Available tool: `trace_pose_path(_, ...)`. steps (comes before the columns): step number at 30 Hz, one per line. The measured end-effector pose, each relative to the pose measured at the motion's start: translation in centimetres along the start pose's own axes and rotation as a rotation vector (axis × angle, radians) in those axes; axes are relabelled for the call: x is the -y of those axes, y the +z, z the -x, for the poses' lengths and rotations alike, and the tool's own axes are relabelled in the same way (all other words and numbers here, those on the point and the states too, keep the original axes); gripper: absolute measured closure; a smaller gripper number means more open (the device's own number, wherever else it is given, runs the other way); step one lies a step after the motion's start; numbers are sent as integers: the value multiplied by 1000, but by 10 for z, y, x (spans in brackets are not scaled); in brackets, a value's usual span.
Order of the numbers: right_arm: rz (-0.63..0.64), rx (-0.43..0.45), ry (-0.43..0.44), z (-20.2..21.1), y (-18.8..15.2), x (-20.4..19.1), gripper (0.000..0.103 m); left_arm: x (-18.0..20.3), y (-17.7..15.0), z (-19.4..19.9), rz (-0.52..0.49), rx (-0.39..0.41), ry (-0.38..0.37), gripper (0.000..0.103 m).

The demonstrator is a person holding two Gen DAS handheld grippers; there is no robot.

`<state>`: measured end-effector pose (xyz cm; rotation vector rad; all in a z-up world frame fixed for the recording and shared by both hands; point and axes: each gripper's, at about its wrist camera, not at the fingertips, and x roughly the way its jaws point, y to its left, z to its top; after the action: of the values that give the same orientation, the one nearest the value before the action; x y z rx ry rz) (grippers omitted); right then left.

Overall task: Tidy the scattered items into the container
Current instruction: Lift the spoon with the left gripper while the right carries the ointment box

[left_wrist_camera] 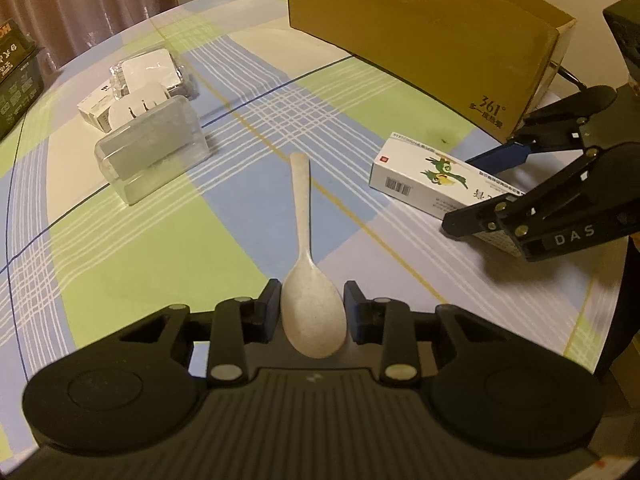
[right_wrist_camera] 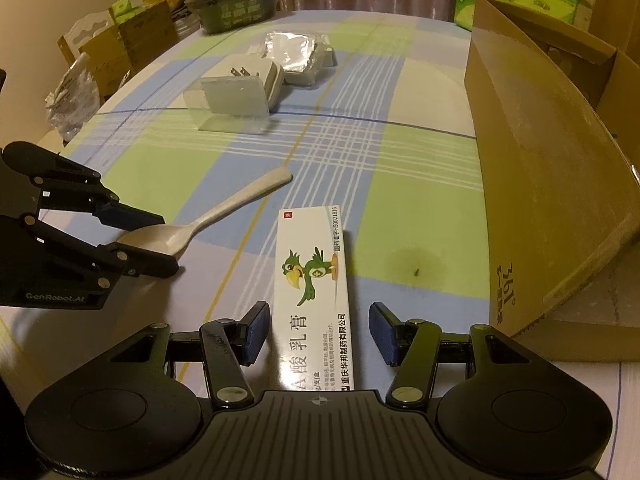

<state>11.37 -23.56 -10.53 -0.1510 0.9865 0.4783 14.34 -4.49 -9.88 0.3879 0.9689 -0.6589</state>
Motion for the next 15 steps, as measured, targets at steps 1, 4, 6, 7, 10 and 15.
trace_pose_path(1, 3, 0, -3, 0, 0, 0, 51, 1, 0, 0, 3, 1, -2, 75)
trace_pose_path(4, 0, 3, -8, 1, -1, 0, 67, 3, -1, 1, 17, 3, -17, 75)
trace_pose_path(6, -5, 1, -12, 2, -1, 0, 67, 6, -2, 1, 15, 4, -23, 75)
trace_pose_path(7, -6, 0, -11, 3, -1, 0, 67, 8, -2, 2, 13, 5, -24, 75)
trace_pose_path(10, -9, 6, -9, 10, -3, 0, 67, 13, -1, 3, 8, 6, -35, 75)
trace_pose_path(15, -37, 33, -6, 28, -2, 3, 68, 20, 3, 11, 0, 20, -34, 75)
